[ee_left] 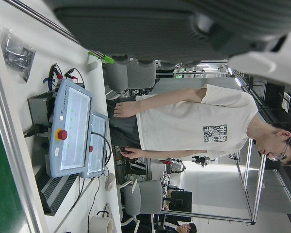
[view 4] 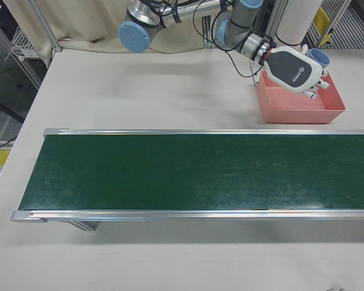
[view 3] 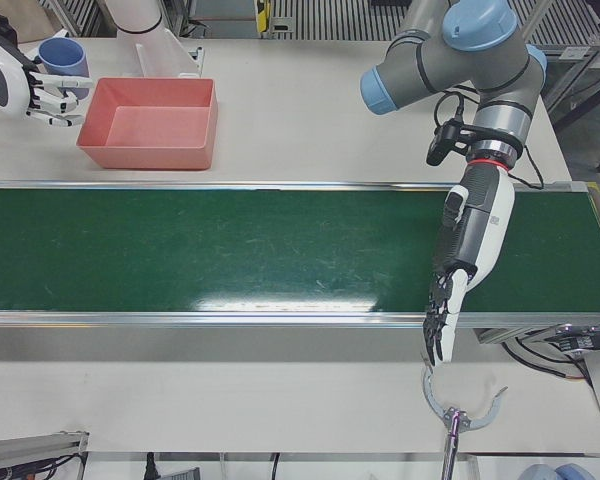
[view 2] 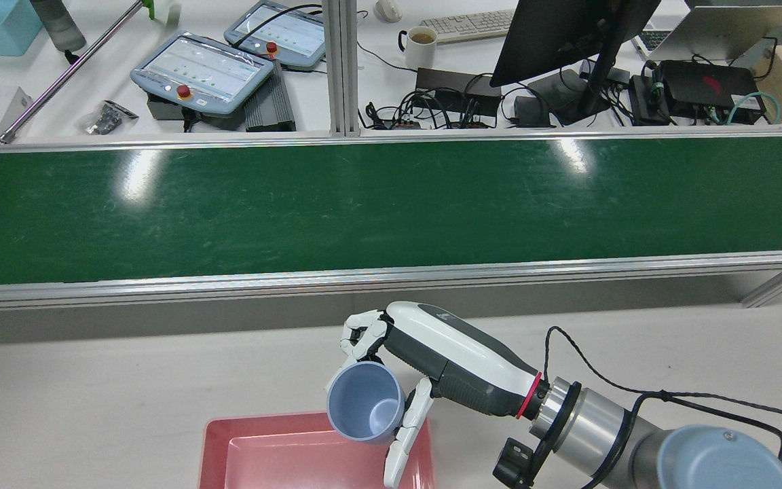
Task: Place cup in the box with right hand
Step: 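Carry the cup toward the robot and lower it into the pink tray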
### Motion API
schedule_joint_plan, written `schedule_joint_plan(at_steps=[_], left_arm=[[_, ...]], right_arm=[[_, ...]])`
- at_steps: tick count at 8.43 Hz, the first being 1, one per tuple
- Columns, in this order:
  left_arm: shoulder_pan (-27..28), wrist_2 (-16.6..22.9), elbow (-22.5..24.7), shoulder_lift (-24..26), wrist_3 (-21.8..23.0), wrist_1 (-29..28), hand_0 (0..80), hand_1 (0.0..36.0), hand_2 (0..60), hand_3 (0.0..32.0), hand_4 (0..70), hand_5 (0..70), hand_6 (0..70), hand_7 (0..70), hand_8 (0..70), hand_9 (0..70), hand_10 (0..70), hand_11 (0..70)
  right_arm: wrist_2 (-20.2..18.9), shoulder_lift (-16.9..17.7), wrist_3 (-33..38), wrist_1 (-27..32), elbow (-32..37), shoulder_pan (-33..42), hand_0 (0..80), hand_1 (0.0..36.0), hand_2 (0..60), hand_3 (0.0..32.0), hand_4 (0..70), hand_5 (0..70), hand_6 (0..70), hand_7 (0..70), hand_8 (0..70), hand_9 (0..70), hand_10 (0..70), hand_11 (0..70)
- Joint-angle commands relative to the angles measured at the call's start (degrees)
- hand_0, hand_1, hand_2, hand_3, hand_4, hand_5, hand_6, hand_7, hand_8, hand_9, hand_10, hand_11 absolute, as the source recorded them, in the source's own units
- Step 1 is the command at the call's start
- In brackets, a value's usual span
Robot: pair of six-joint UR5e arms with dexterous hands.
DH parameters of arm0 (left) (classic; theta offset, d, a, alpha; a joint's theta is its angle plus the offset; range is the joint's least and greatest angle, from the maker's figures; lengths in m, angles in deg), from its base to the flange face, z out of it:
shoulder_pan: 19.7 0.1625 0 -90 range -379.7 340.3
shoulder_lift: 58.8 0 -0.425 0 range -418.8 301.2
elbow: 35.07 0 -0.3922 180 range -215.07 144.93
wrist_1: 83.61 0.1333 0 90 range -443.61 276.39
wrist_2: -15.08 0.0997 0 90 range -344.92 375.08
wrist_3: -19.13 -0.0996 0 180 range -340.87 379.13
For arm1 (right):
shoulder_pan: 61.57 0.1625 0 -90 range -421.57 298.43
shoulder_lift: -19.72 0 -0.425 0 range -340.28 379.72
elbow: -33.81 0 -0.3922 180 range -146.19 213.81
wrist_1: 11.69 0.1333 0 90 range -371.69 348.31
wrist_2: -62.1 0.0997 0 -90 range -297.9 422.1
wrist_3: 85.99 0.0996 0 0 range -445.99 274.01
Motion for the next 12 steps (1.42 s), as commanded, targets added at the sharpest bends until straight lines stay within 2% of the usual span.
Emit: schedule_joint_plan(at_steps=[1,2,3,5,6,7,8,9,10,11,12], left_arm=[[0.0,0.0,0.0,0.0,0.0,-0.1,0.0,0.0,0.0,0.0,0.0,0.0,0.0,0.0,0.0,0.0,0.0,0.0],[0.0,-0.1,0.0,0.0,0.0,-0.1,0.0,0.0,0.0,0.0,0.0,0.0,0.0,0.0,0.0,0.0,0.0,0.0],[0.0,0.0,0.0,0.0,0.0,0.0,0.0,0.0,0.0,0.0,0.0,0.0,0.0,0.0,0.0,0.0,0.0,0.0],[0.0,0.0,0.0,0.0,0.0,0.0,0.0,0.0,0.0,0.0,0.0,0.0,0.0,0.0,0.0,0.0,0.0,0.0],[0.0,0.0,0.0,0.0,0.0,0.0,0.0,0.0,0.0,0.0,0.0,0.0,0.0,0.0,0.0,0.0,0.0,0.0],[0.0,0.0,-0.1,0.0,0.0,0.0,0.0,0.0,0.0,0.0,0.0,0.0,0.0,0.0,0.0,0.0,0.0,0.0],[0.0,0.0,-0.1,0.0,0.0,0.0,0.0,0.0,0.0,0.0,0.0,0.0,0.0,0.0,0.0,0.0,0.0,0.0],[0.0,0.0,-0.1,0.0,0.0,0.0,0.0,0.0,0.0,0.0,0.0,0.0,0.0,0.0,0.0,0.0,0.0,0.0],[0.0,0.0,-0.1,0.0,0.0,0.0,0.0,0.0,0.0,0.0,0.0,0.0,0.0,0.0,0.0,0.0,0.0,0.0],[0.0,0.0,-0.1,0.0,0.0,0.0,0.0,0.0,0.0,0.0,0.0,0.0,0.0,0.0,0.0,0.0,0.0,0.0],[0.0,0.0,-0.1,0.0,0.0,0.0,0.0,0.0,0.0,0.0,0.0,0.0,0.0,0.0,0.0,0.0,0.0,0.0]], right_arm=[[0.4,0.3,-0.4,0.2,5.0,-1.4,49.8,0.0,0.0,0.0,67.8,6.8,35.7,70.0,53.3,70.0,21.2,30.2],[0.6,0.0,-0.4,0.2,5.0,-1.9,48.4,0.0,0.0,0.0,68.1,4.5,33.7,70.0,46.1,70.0,15.5,21.6],[0.5,0.0,-0.5,0.2,5.0,-2.7,46.2,0.0,0.0,0.0,65.8,2.9,32.4,70.0,41.9,67.7,12.7,17.4],[0.6,-0.2,-1.6,0.0,4.7,-4.2,39.2,0.0,0.0,0.0,65.1,1.9,32.3,70.0,42.2,68.4,14.6,19.7],[0.7,-0.8,-2.2,-0.2,4.3,-4.3,32.9,0.0,0.0,0.0,61.0,1.6,31.8,70.0,42.9,69.6,15.3,20.6],[0.7,-0.9,-2.2,-0.4,3.9,-4.3,20.4,0.0,0.0,0.0,52.0,1.3,30.8,70.0,42.7,69.6,15.0,20.1],[0.7,-0.9,-2.1,-0.5,3.6,-4.3,0.0,0.0,1.8,0.0,37.8,1.2,30.5,70.0,42.6,69.6,13.8,18.3],[0.7,-0.9,-2.1,-0.5,3.4,-4.3,0.0,0.0,17.0,0.0,32.4,1.1,30.3,70.0,42.1,69.0,12.7,16.8],[0.8,-0.7,-2.1,-0.6,3.1,-4.2,0.0,0.0,21.1,0.0,34.7,0.6,29.9,70.0,41.0,67.4,11.3,14.6],[0.8,-0.5,-2.0,-0.9,2.8,-4.2,0.0,0.0,21.4,0.0,36.7,0.1,29.2,70.0,39.7,65.9,10.6,13.5],[0.8,-0.5,-1.9,-1.0,2.6,-4.1,0.0,0.0,22.2,0.0,35.2,0.3,29.5,70.0,40.3,66.6,10.7,13.7]])
